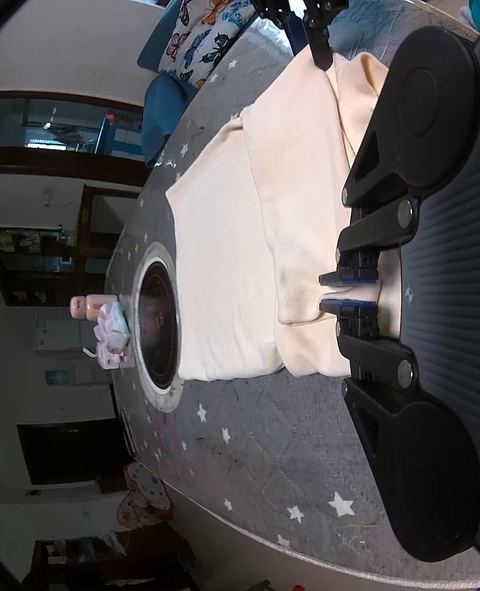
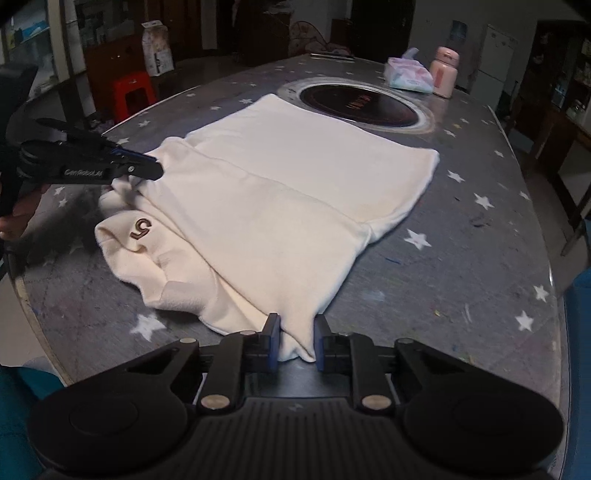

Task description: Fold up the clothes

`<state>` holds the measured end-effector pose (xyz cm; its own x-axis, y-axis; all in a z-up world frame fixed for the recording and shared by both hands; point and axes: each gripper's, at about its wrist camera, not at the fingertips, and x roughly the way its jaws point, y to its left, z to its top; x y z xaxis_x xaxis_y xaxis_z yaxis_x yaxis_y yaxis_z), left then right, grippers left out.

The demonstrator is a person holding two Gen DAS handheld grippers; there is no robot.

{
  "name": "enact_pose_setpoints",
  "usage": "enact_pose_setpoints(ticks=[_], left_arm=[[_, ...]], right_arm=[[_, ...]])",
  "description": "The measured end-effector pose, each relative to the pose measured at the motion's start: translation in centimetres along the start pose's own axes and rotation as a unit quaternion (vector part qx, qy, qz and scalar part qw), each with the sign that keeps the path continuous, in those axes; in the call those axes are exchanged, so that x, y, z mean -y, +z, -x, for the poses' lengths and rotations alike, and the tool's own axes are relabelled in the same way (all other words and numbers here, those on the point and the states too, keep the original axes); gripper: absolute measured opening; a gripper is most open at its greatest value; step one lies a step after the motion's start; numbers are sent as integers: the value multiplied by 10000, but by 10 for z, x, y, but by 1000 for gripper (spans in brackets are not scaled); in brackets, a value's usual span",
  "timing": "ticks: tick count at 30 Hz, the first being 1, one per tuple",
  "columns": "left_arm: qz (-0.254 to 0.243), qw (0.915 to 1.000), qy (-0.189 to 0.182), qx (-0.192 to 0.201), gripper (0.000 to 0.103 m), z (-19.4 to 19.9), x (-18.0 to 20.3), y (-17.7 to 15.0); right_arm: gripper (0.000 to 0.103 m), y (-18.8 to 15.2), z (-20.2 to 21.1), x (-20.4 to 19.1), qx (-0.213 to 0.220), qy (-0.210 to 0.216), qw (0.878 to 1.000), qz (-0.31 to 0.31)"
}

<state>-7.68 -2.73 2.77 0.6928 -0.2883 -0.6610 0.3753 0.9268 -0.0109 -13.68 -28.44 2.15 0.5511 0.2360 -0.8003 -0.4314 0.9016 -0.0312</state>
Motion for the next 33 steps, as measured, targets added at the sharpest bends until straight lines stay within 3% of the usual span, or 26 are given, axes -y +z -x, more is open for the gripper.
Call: enact_pose_setpoints(ticks=[1, 2, 3, 5, 6, 12, 15, 18, 20, 25, 29, 33], left_arm=[[16, 10000, 12, -1, 15, 0, 0, 1], [4, 10000, 36, 25, 24, 2, 0, 2], [-13, 10000, 64, 60, 49, 4, 1, 3], [-86, 9996, 151, 208, 67, 10, 4, 5], [-127, 9994, 144, 277, 70, 12, 5, 6], [30, 9987, -167, 484, 72, 13, 8, 19], [98, 9981, -254, 552, 71, 7, 8, 23], [262, 9978, -365, 482, 71, -2, 5, 25], [306, 9978, -383, 438, 72, -8, 4, 24], [309, 9984, -391, 270, 70, -19, 1, 19], [272, 9992, -278, 132, 58, -27, -5, 11], [308, 9989, -280, 206, 58, -20, -6, 14]], right_arm=[[27, 0, 1, 4, -2, 23, 10000, -75], [31, 0, 3, 10, 20, 49, 9998, -172], [32, 1, 6, 13, 62, 91, 9997, -230], [34, 4, 13, 17, 204, 124, 9994, -252], [35, 7, 16, 18, 284, 91, 9993, -225], [52, 32, 9, 26, 646, 210, 9969, -389], [52, 40, 3, 35, 731, 420, 9941, -678], [52, 44, -7, 38, 772, 329, 9938, -725], [59, 46, -16, 40, 776, 302, 9933, -798], [59, 47, -37, 39, 703, 280, 9935, -853], [59, 43, -45, 34, 615, -40, 9956, -702], [59, 43, -40, 36, 649, -128, 9951, -738]])
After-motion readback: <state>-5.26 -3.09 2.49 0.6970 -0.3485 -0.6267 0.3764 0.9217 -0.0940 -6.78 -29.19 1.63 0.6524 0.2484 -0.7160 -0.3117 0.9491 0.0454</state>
